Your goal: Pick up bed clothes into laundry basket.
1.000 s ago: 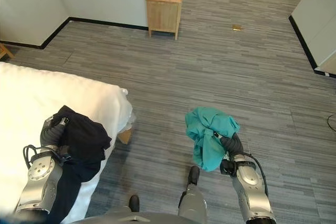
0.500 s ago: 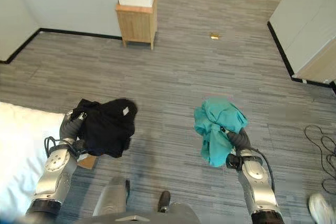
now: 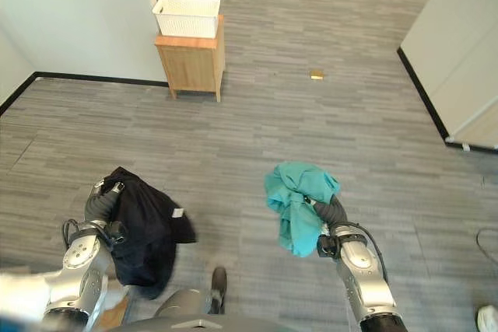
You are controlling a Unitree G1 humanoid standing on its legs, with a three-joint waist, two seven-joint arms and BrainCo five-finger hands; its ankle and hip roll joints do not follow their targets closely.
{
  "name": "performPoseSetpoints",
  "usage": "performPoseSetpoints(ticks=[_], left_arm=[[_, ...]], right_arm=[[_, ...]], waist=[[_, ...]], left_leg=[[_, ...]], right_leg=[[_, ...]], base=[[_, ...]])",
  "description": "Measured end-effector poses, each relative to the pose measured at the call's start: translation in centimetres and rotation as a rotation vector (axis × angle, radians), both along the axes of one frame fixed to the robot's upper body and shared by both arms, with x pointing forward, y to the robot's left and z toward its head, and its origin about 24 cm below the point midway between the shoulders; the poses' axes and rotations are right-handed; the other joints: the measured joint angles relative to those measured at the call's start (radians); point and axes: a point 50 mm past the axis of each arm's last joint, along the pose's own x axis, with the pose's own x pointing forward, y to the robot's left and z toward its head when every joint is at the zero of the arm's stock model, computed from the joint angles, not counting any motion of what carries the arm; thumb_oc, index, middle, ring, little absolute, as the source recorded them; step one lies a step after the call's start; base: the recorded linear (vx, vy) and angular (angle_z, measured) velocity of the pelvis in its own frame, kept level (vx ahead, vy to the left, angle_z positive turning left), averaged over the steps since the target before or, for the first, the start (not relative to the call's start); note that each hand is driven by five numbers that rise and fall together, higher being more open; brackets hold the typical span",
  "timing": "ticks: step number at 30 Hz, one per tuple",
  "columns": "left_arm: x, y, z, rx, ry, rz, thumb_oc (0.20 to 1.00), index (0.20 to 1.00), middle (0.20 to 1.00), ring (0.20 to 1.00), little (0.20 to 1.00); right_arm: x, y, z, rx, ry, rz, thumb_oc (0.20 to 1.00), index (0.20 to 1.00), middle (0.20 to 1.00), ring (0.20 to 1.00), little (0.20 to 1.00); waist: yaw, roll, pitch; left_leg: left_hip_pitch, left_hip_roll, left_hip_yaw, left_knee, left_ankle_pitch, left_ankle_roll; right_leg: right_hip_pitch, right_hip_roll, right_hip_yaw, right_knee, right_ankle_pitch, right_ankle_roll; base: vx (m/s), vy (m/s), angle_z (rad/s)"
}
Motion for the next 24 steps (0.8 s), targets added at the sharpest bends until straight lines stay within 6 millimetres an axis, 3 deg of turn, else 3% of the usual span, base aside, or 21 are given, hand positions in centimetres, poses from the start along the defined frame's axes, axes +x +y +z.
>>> performPoseSetpoints(ticks=[1, 2, 3, 4, 5, 7, 8, 9, 11, 12, 13, 15, 16, 17, 18, 19, 20, 21, 22, 23, 24], left_arm=[[0.3, -0.3, 0.1, 0.001, -0.002, -0.012, 0.200, 0.200, 0.200, 0.200, 0.200], [0.6, -0.4, 0.4, 0.007, -0.011, -0.025, 0.200, 0.200, 0.200, 0.200, 0.200], [0.7, -0.2, 0.9, 0.015, -0.030, -0.026, 0.200, 0.200, 0.200, 0.200, 0.200], [0.8, 0.3, 1.7, 0.034, -0.062, -0.019, 0.200, 0.200, 0.200, 0.200, 0.200], [0.9, 0.7, 2.1, 0.051, -0.068, -0.019, 0.200, 0.200, 0.200, 0.200, 0.200], [0.5, 1.0, 2.2, 0.074, -0.065, -0.031, 0.200, 0.200, 0.200, 0.200, 0.200], [0.2, 1.4, 2.1, 0.081, -0.053, -0.023, 0.200, 0.200, 0.200, 0.200, 0.200], [0.0, 1.6, 1.7, 0.079, -0.035, -0.014, 0.200, 0.200, 0.200, 0.200, 0.200], [-0.5, 1.3, 0.8, 0.081, 0.008, -0.035, 0.200, 0.200, 0.200, 0.200, 0.200], [-1.2, 1.1, 0.2, 0.075, 0.034, -0.044, 0.200, 0.200, 0.200, 0.200, 0.200], [-1.4, 0.3, -0.6, 0.032, 0.048, -0.043, 0.200, 0.200, 0.200, 0.200, 0.200], [-1.5, -1.0, -1.4, -0.009, 0.064, -0.068, 0.200, 0.200, 0.200, 0.200, 0.200], [-1.4, -1.1, -1.4, -0.009, 0.066, -0.079, 0.200, 0.200, 0.200, 0.200, 0.200], [-1.1, -1.1, -1.1, -0.004, 0.055, -0.087, 0.200, 0.200, 0.200, 0.200, 0.200], [-0.5, -1.3, -0.9, -0.009, 0.040, -0.094, 0.200, 0.200, 0.200, 0.200, 0.200], [-0.1, -1.4, -0.7, -0.013, 0.031, -0.094, 0.200, 0.200, 0.200, 0.200, 0.200], [0.7, -1.8, -0.1, -0.009, 0.005, -0.121, 0.200, 0.200, 0.200, 0.200, 0.200], [1.4, -2.1, 0.5, -0.006, -0.019, -0.138, 0.200, 0.200, 0.200, 0.200, 0.200], [1.7, -2.3, 0.8, 0.007, -0.027, -0.152, 0.200, 0.200, 0.200, 0.200, 0.200], [2.4, -2.9, 1.1, 0.006, -0.042, -0.178, 0.200, 0.200, 0.200, 0.200, 0.200], [2.4, -3.1, 0.9, -0.002, -0.030, -0.183, 0.200, 0.200, 0.200, 0.200, 0.200]], right_arm=[[0.7, 0.2, 0.7, -0.003, -0.026, 0.011, 0.200, 0.200, 0.200, 0.200, 0.200], [1.0, 0.3, 0.9, -0.001, -0.038, 0.028, 0.200, 0.200, 0.200, 0.200, 0.200], [0.6, 0.4, 0.7, -0.014, -0.021, 0.052, 0.200, 0.200, 0.200, 0.200, 0.200], [0.6, 0.5, 0.5, -0.018, -0.014, 0.074, 0.200, 0.200, 0.200, 0.200, 0.200], [0.2, 0.5, 0.0, -0.012, 0.014, 0.071, 0.200, 0.200, 0.200, 0.200, 0.200], [-0.9, 0.0, -1.0, -0.017, 0.065, 0.061, 0.200, 0.200, 0.200, 0.200, 0.200], [-1.4, -0.1, -1.4, -0.015, 0.083, 0.051, 0.200, 0.200, 0.200, 0.200, 0.200], [-1.5, -0.2, -1.7, -0.008, 0.095, 0.040, 0.200, 0.200, 0.200, 0.200, 0.200], [-1.9, -0.4, -2.3, -0.001, 0.120, 0.023, 0.200, 0.200, 0.200, 0.200, 0.200], [-2.7, -0.5, -2.9, 0.002, 0.146, 0.013, 0.200, 0.200, 0.200, 0.200, 0.200], [-3.2, -1.3, -3.3, -0.003, 0.170, -0.017, 0.200, 0.200, 0.200, 0.200, 0.200], [-3.1, -2.2, -3.5, -0.015, 0.191, -0.047, 0.200, 0.200, 0.200, 0.200, 0.200], [-1.9, -2.3, -2.7, -0.028, 0.160, -0.028, 0.200, 0.200, 0.200, 0.200, 0.200], [-1.1, -2.3, -2.1, -0.035, 0.130, -0.020, 0.200, 0.200, 0.200, 0.200, 0.200], [-0.8, -2.6, -1.9, -0.054, 0.128, -0.009, 0.200, 0.200, 0.200, 0.200, 0.200], [-0.5, -2.6, -1.8, -0.066, 0.129, 0.007, 0.200, 0.200, 0.200, 0.200, 0.200], [-0.5, -2.9, -1.4, -0.071, 0.111, -0.002, 0.200, 0.200, 0.200, 0.200, 0.200], [-0.5, -3.1, -1.2, -0.064, 0.102, -0.017, 0.200, 0.200, 0.200, 0.200, 0.200], [-0.6, -2.9, -1.3, -0.062, 0.094, -0.021, 0.200, 0.200, 0.200, 0.200, 0.200], [-0.7, -3.2, -1.0, -0.062, 0.078, -0.037, 0.200, 0.200, 0.200, 0.200, 0.200], [-0.8, -3.0, -1.0, -0.056, 0.077, -0.044, 0.200, 0.200, 0.200, 0.200, 0.200]], waist=[[-0.015, 0.046, 0.030], [-0.038, 0.117, 0.061], [-0.049, 0.115, 0.059], [-0.049, 0.122, 0.070], [-0.063, 0.103, 0.080], [-0.087, 0.077, 0.064], [-0.087, 0.025, 0.047], [-0.087, 0.014, 0.040], [-0.089, -0.002, 0.027], [-0.097, -0.021, -0.006], [-0.101, 0.000, -0.025], [-0.098, 0.049, -0.033], [-0.084, 0.063, -0.033], [-0.095, 0.066, -0.029], [-0.095, 0.062, -0.022], [-0.083, 0.055, -0.012], [-0.091, 0.038, 0.000], [-0.074, 0.017, 0.022], [-0.066, -0.010, 0.039], [-0.055, -0.032, 0.064], [-0.032, -0.055, 0.092]], left_leg=[[0.045, 0.018, -0.025, -0.009, -0.021, 0.005], [0.110, 0.052, -0.054, -0.037, 0.006, -0.041], [0.136, 0.059, -0.068, -0.041, -0.027, -0.057], [0.168, 0.066, -0.095, -0.043, -0.058, -0.060], [0.207, 0.060, -0.110, -0.045, -0.068, -0.071], [0.274, 0.062, -0.130, -0.087, -0.119, -0.102], [0.317, 0.051, -0.153, -0.100, -0.165, -0.114], [0.350, 0.058, -0.166, -0.106, -0.182, -0.121], [0.424, 0.063, -0.156, -0.110, -0.209, -0.165], [0.448, 0.070, -0.174, -0.096, -0.231, -0.202], [0.473, 0.107, -0.207, -0.069, -0.257, -0.224], [0.462, 0.154, -0.211, 0.027, -0.251, -0.245], [0.397, 0.170, -0.213, 0.186, -0.254, -0.267], [0.345, 0.174, -0.211, 0.262, -0.180, -0.268], [0.280, 0.171, -0.203, 0.426, -0.124, -0.282], [0.191, 0.174, -0.187, 0.633, 0.015, -0.295], [0.038, 0.172, -0.203, 0.868, 0.117, -0.280], [-0.063, 0.169, -0.185, 0.991, 0.092, -0.287], [-0.167, 0.152, -0.190, 1.065, 0.086, -0.277], [-0.267, 0.157, -0.168, 1.117, 0.078, -0.257], [-0.374, 0.169, -0.126, 1.004, 0.054, -0.258]], right_leg=[[-0.080, 0.007, 0.000, 0.070, -0.058, -0.011], [-0.172, 0.020, -0.038, 0.011, -0.144, -0.032], [-0.245, 0.033, -0.045, -0.058, -0.175, -0.005], [-0.270, 0.047, -0.051, -0.186, -0.197, -0.012], [-0.288, 0.049, -0.054, -0.321, -0.185, -0.025], [-0.337, 0.064, -0.062, -0.496, -0.154, 0.001], [-0.342, 0.079, -0.057, -0.753, -0.134, -0.004], [-0.328, 0.106, -0.038, -0.855, -0.129, -0.011], [-0.283, 0.144, -0.058, -0.889, -0.078, -0.100], [-0.252, 0.152, -0.061, -0.890, -0.090, -0.089], [-0.221, 0.192, -0.027, -0.888, -0.022, -0.094], [-0.179, 0.253, -0.033, -0.879, -0.034, -0.146], [-0.169, 0.283, -0.002, -0.853, -0.031, -0.184], [-0.143, 0.294, -0.002, -0.855, -0.069, -0.206], [-0.113, 0.300, -0.001, -0.857, -0.093, -0.214], [-0.066, 0.305, 0.006, -0.868, -0.115, -0.233], [-0.026, 0.300, 0.004, -0.901, -0.143, -0.249], [0.008, 0.295, 0.012, -0.910, -0.130, -0.227], [0.039, 0.279, 0.011, -0.922, -0.173, -0.270], [0.077, 0.271, 0.018, -0.941, -0.182, -0.258], [0.142, 0.251, 0.052, -0.981, -0.232, -0.255]], base=[[0.74, 0.026, 0.80], [0.56, -0.030, 0.74], [0.75, -0.068, 0.73], [0.40, -0.098, 0.68], [0.60, -0.156, 0.94], [0.64, -0.160, 0.98], [0.45, -0.096, 0.67], [0.67, -0.141, 0.57], [0.74, -0.190, 0.43], [0.62, -0.190, 0.58], [0.57, -0.196, 0.60], [0.43, -0.176, 0.04], [0.47, -0.276, -0.26], [0.58, -0.407, -0.20], [0.21, -0.235, -0.01], [0.36, -0.368, 0.18], [0.24, -0.230, 0.10], [0.50, -0.336, 0.36], [0.45, -0.141, 0.08], [0.62, -0.152, 0.09], [0.67, -0.020, -0.10]])
